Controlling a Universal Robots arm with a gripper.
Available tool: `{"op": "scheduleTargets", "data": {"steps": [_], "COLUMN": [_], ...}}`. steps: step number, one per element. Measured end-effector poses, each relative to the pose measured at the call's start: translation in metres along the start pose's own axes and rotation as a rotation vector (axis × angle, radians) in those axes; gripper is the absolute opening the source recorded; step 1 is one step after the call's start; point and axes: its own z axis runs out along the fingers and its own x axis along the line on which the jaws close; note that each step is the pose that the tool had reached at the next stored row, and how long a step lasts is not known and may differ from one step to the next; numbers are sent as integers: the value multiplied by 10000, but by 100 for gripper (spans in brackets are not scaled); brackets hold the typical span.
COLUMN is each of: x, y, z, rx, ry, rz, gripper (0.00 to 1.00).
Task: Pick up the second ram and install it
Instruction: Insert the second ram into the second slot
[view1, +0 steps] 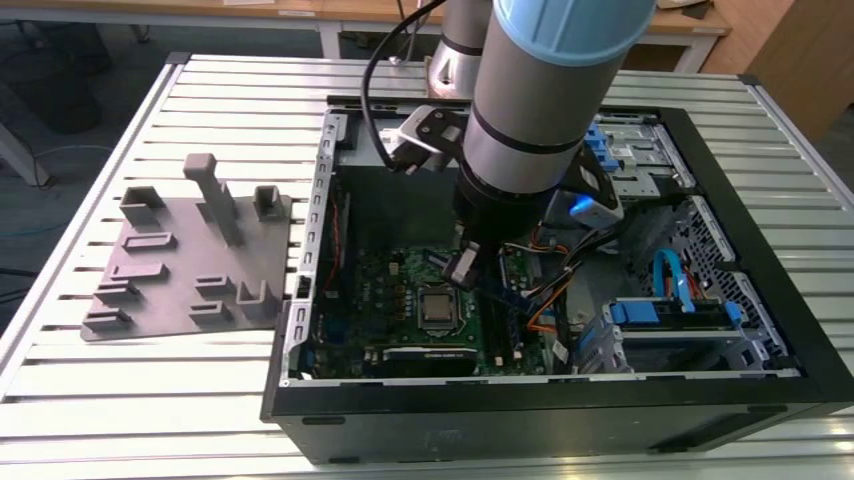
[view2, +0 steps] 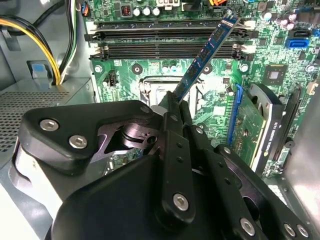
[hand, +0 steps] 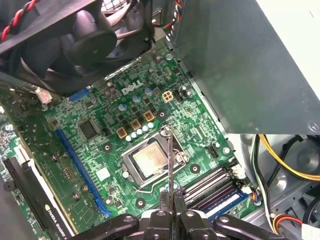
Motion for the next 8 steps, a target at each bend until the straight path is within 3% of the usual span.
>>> {"op": "scheduleTargets", "data": {"steps": [8], "x": [0], "y": [0], "z": [2], "rx": [20], "ry": [-29], "rz": [433], "gripper": [11]}}
